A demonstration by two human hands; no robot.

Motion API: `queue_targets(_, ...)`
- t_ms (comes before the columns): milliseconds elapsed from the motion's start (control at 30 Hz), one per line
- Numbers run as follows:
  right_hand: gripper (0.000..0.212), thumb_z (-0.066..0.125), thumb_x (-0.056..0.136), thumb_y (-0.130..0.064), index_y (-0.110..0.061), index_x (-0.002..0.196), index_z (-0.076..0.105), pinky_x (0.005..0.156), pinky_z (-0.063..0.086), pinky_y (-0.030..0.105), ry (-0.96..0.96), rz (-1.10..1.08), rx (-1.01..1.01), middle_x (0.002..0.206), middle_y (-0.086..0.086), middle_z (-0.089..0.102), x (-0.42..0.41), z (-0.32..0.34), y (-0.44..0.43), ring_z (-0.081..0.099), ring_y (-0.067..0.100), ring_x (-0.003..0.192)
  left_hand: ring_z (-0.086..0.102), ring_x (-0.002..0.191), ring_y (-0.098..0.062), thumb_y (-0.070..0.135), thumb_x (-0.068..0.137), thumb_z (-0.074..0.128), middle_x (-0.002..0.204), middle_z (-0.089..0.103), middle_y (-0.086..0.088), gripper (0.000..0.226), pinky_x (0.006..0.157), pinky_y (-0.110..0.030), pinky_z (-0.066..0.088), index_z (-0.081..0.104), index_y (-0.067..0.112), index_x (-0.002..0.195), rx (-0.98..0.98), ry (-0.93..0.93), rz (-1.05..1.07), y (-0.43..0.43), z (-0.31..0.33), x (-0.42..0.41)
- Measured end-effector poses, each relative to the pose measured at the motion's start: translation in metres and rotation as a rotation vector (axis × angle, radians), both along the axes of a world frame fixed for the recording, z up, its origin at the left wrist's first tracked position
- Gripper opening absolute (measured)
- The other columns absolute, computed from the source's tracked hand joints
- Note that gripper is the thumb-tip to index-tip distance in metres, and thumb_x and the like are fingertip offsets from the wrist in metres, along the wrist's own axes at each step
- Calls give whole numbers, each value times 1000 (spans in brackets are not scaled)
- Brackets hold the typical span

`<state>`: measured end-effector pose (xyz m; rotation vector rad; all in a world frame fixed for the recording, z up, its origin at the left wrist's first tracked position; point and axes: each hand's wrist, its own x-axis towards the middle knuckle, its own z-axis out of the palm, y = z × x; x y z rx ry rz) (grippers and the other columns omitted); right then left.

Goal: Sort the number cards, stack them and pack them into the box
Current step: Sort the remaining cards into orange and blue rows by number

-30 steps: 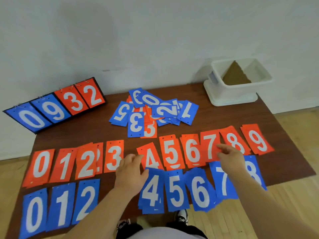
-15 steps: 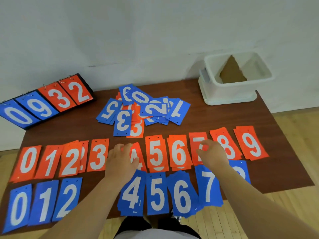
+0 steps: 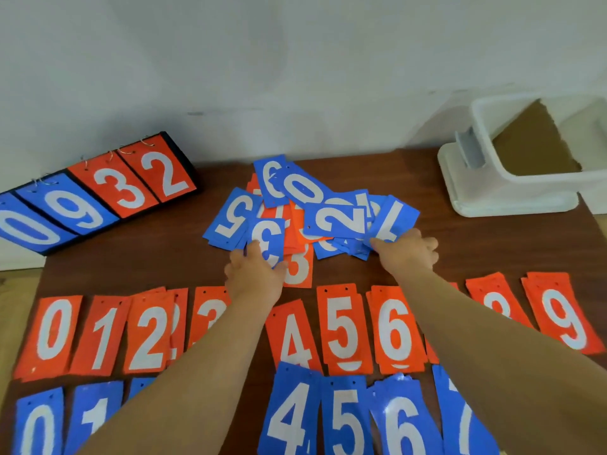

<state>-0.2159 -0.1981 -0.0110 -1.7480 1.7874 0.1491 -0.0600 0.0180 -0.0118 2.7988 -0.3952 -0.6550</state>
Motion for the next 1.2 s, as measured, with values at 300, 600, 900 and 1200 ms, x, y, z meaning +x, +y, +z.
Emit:
queue_targets(300, 79, 89, 74, -33, -13, 136, 44, 71, 49, 38, -20, -231, 72, 140, 15, 37, 26, -10, -15, 60, 30, 96, 45, 123, -29, 49, 78, 83, 137, 44, -7, 83, 94, -40, 47, 38, 31, 145, -58, -64, 36, -5, -12, 3)
queue_targets(600, 29, 67, 92, -14, -23, 120, 63, 55, 46, 26, -444, -265, -146, 109, 1, 64, -27, 29, 18, 63, 15, 79, 56, 123, -20, 15, 101, 59, 127, 54, 0, 27, 63, -9, 38, 62, 23, 127, -413, 20, -14, 11, 4, 2)
queue_targets(900, 15, 71, 94, -17, -30, 101, 72, 51, 53, 25, -793, -41, 214, 83, -5, 74, -83, 115, 132, 66, 7, 64, 55, 112, 3, 26, 99, 65, 126, 51, 26, 41, 70, -9, 48, 55, 42, 135, -832, 358, 221, 52, 102, -101)
queue_targets(1200, 38, 83, 82, -26, -33, 110, 59, 62, 45, 10, -805, 315, 74, 108, -8, 60, -131, 152, 157, 62, -3, 85, 65, 107, -4, 4, 91, 71, 133, 55, 20, 57, 79, -37, 63, 60, 52, 120, -892, 237, 170, 89, 157, -162)
